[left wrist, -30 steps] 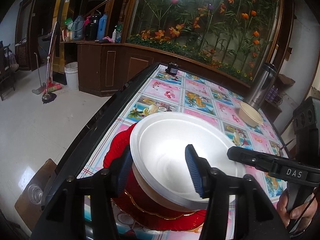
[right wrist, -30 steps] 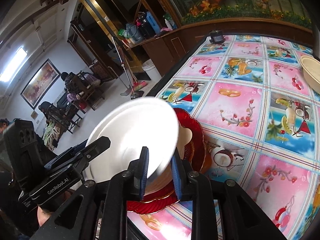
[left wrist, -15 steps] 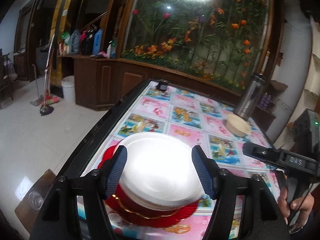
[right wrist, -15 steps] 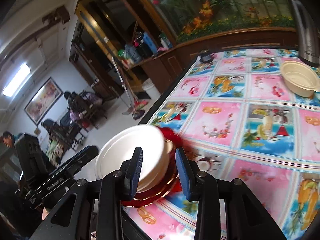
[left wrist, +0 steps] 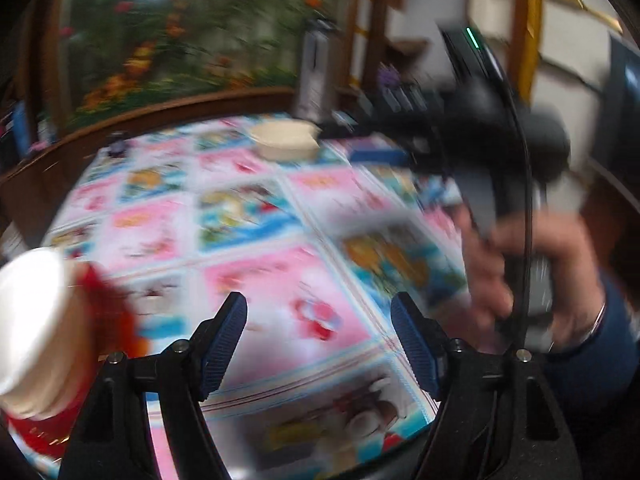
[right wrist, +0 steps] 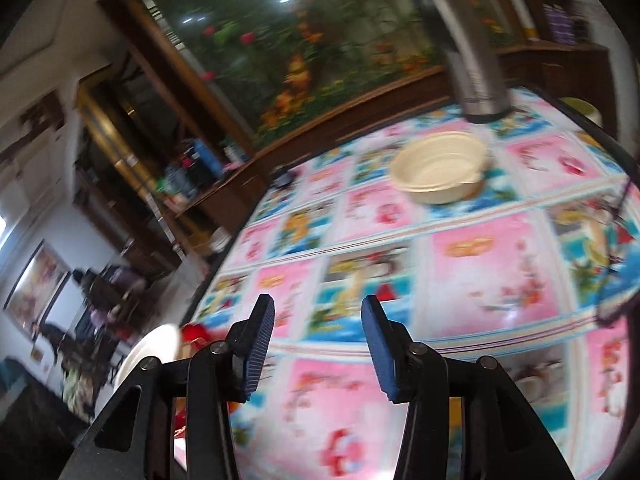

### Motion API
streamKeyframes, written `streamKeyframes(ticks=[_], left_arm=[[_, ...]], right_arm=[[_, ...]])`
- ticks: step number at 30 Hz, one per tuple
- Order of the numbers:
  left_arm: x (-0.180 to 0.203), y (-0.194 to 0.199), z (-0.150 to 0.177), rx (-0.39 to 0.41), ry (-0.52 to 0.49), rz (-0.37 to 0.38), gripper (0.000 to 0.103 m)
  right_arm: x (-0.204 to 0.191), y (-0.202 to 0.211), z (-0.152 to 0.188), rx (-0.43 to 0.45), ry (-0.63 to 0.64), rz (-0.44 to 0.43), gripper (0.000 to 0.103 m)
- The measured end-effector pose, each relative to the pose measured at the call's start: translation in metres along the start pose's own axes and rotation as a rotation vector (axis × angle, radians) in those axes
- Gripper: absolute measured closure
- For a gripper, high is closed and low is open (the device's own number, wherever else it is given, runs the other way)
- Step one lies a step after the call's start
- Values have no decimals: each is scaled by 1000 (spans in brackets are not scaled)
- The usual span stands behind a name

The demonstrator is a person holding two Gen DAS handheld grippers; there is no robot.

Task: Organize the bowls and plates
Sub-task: 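Move the right gripper to the beige pulp bowl and grasp its rim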

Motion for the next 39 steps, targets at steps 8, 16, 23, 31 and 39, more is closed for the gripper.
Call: streamKeyframes(ticks=[8, 16, 23, 31, 39], left_arm=[[-4, -55, 16, -122, 23, 5, 29], [-16, -59, 20, -136, 95, 16, 27], [-19, -60, 20, -148, 144, 63, 28], [-18, -61, 20, -160, 152, 90, 28], [-18, -61, 21, -156, 160, 97, 28]], right_arm=[[48, 0, -26, 43, -24, 101, 54], [35, -12, -35, 37, 20, 93, 54], [31, -27, -42, 6, 37, 95, 54], [47, -44, -73, -19, -19, 108, 54], [58, -91, -123, -76, -67, 116, 54]])
Point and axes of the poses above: each gripper's, at about its wrist camera, not at the fingertips, and y roughly against the way its jaws point, x to its right, z to its underside, the point moved 9 cm from there along -y, roughly the way its jaws point, and after that the axes turned 5 degrees about -x, right-handed, at the moved point
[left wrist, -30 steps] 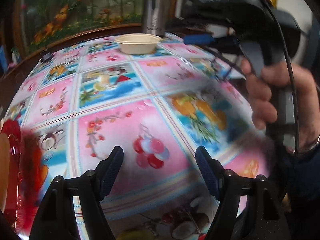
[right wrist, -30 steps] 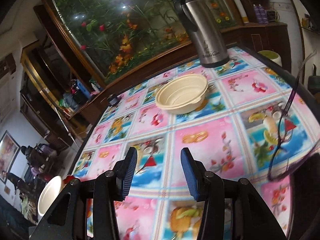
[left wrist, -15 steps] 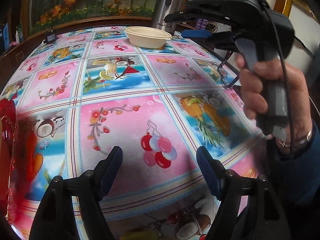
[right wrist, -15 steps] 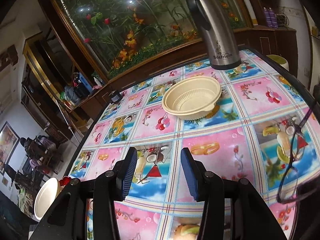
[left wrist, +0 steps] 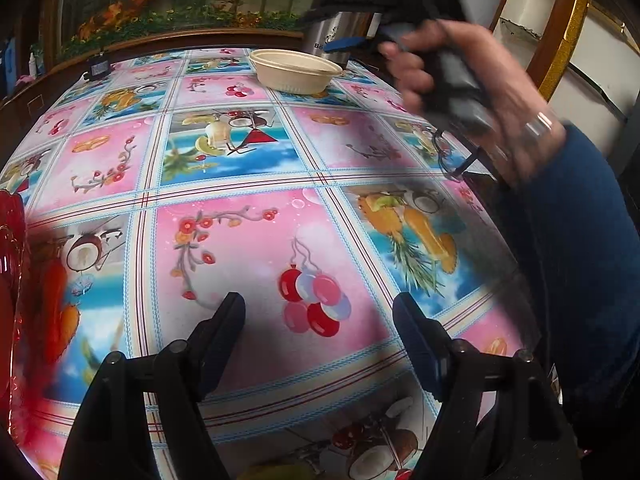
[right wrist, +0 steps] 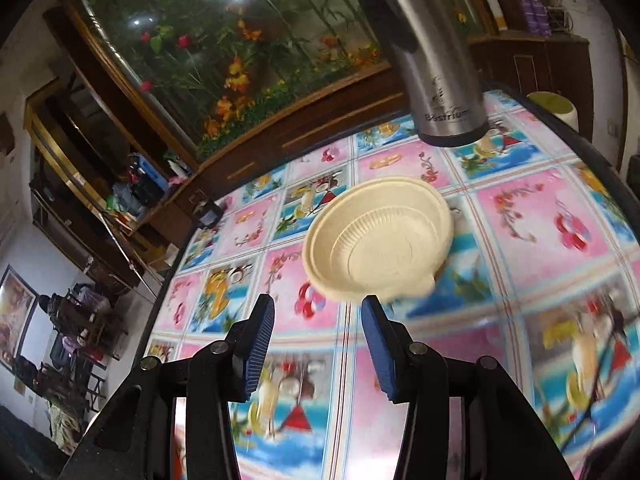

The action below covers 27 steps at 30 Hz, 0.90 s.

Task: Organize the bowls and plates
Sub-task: 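Move the right gripper to the beige pulp bowl and grasp its rim, then lift the beige bowl and carry it toward the left gripper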

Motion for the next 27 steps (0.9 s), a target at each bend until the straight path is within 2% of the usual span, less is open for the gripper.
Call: streamKeyframes(ticks=[3, 7, 13, 18, 27], left_arm=[[0, 0, 0, -1, 0, 9, 28], [0, -1, 0, -3, -2, 7, 28], [0, 0, -1, 0, 6, 14, 28], [-1, 0, -1, 2, 10, 14, 28], [-5, 3, 0, 14, 29, 1, 27]], right_arm=[[4, -35, -15, -71, 7, 42, 54], [8, -67, -20, -148, 51, 86, 54], [2, -90, -2, -268, 192, 150, 54], [-7, -80, 25, -332, 277, 139, 54], [-20, -33, 109, -422, 440, 131, 52]])
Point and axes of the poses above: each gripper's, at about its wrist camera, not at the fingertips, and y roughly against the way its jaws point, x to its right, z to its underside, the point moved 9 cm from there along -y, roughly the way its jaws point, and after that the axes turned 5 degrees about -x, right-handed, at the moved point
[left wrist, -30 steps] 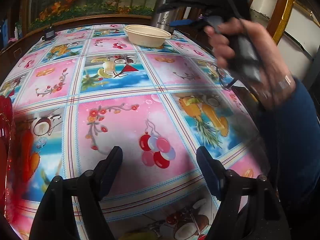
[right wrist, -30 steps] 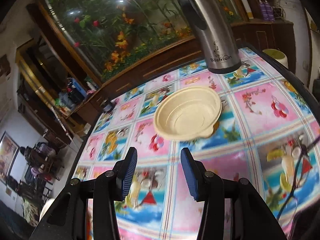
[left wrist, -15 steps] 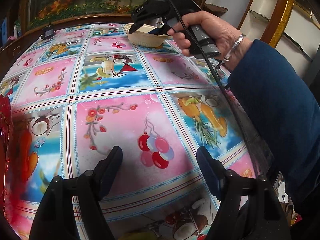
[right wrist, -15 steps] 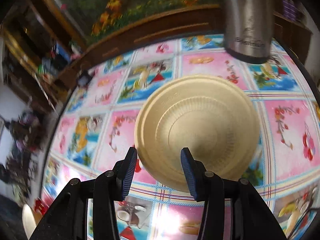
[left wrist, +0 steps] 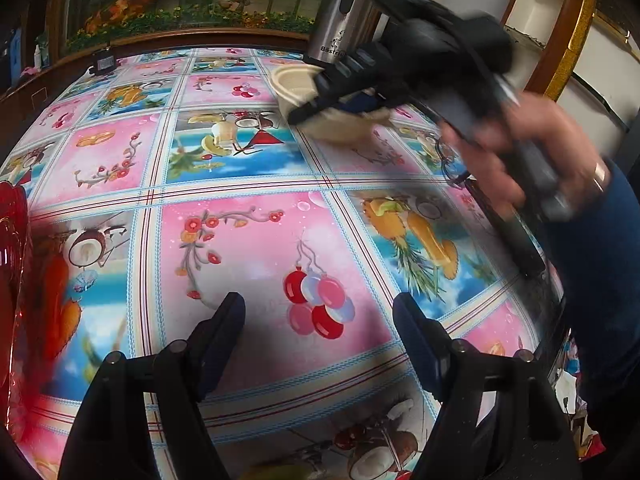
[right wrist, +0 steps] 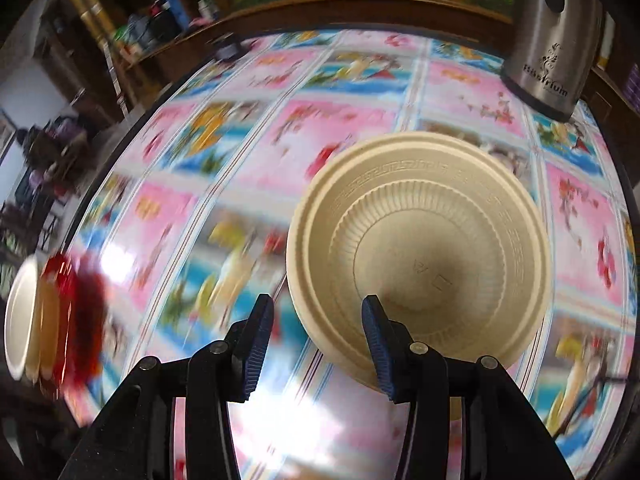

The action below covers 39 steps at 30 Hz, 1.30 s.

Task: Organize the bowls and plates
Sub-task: 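Lift the beige bowl and carry it toward the left gripper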

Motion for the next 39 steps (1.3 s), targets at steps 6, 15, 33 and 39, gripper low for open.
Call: streamKeyframes(ticks=[6, 15, 33, 39], left_arm=[[-1, 3, 0, 15, 1, -6, 27], [-1, 6, 0, 25, -4, -23, 28], [2, 8, 1, 31, -10, -34, 27], [1, 11, -1, 50, -12, -29, 27]], right_arm=[[-26, 11, 72, -63, 123, 36, 50], [-28, 55, 124, -1, 116, 4, 50], [13, 130, 164, 367, -261, -183, 50], [16, 127, 181, 369, -324, -206, 50]])
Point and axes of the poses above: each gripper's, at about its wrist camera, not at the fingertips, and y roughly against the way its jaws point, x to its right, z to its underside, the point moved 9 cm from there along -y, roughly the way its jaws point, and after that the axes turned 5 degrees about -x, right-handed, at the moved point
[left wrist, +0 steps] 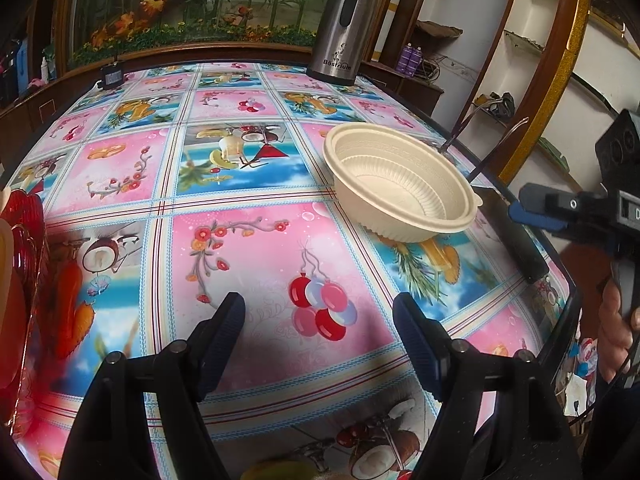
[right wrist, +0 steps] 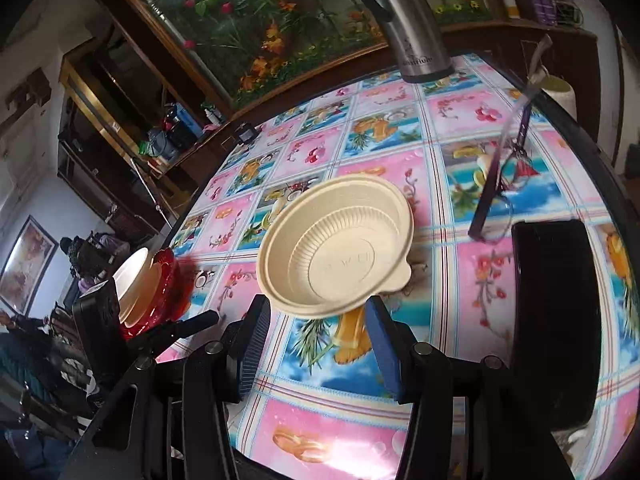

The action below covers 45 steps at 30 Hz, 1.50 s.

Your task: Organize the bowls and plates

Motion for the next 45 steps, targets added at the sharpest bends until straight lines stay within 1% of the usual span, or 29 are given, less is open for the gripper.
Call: streamKeyframes(ticks=[5, 9, 11, 13, 15, 17, 21, 24, 28, 31, 33, 34, 35, 37, 38, 39, 41, 43, 44, 45], left_arm=[[-2, 3, -1, 12, 6, -2, 27], [-5, 4, -1, 12, 25, -12, 27], [-3, 3, -2, -1, 31, 7, 27], [2, 2, -6, -21, 29, 39, 28], [3, -1, -14, -37, 48, 65, 28], [2, -3, -25, -48, 81, 93, 28], [-7, -4, -55, -23, 131, 98, 28], [-14, -11, -81, -18, 171, 112, 28], [-19, -35, -109, -49, 199, 109, 28], [-16, -56, -116, -98, 199, 110, 35], [-8, -69, -114, -126, 180, 119, 48], [-4, -73, -112, -135, 172, 121, 60], [0, -77, -110, -147, 163, 128, 70], [7, -84, -104, -165, 141, 129, 79], [10, -86, -101, -168, 123, 124, 82], [13, -86, -98, -167, 104, 116, 84], [18, -82, -94, -146, 66, 89, 84], [21, -76, -91, -132, 40, 76, 84], [21, -74, -89, -129, 33, 68, 84], [21, -72, -87, -127, 26, 57, 84]], right_arm=[[7, 5, 8, 22, -52, -3, 50], [17, 1, 10, 18, -109, 4, 50], [19, 0, 8, 18, -117, 8, 50], [22, 1, 5, 41, -124, 33, 50], [27, 1, 2, 51, -130, 57, 50], [37, 5, -3, 76, -164, 63, 50], [47, 17, -9, 122, -207, 48, 52], [43, 18, -6, 113, -212, 3, 52], [33, 6, 7, 61, -216, -49, 52], [35, -7, 12, 30, -223, -45, 52], [37, -13, 12, 25, -232, -48, 52], [39, -17, 11, 20, -225, -39, 52], [40, -19, 10, 17, -226, -31, 52], [41, -24, 5, 22, -225, -35, 52], [42, -26, 2, 29, -212, -11, 53], [44, -29, 0, 31, -210, 5, 64], [44, -32, -2, 33, -227, -25, 76], [43, -31, -5, 44, -210, -3, 80], [41, -30, -5, 47, -204, -2, 84], [40, -29, -4, 46, -201, -6, 85]])
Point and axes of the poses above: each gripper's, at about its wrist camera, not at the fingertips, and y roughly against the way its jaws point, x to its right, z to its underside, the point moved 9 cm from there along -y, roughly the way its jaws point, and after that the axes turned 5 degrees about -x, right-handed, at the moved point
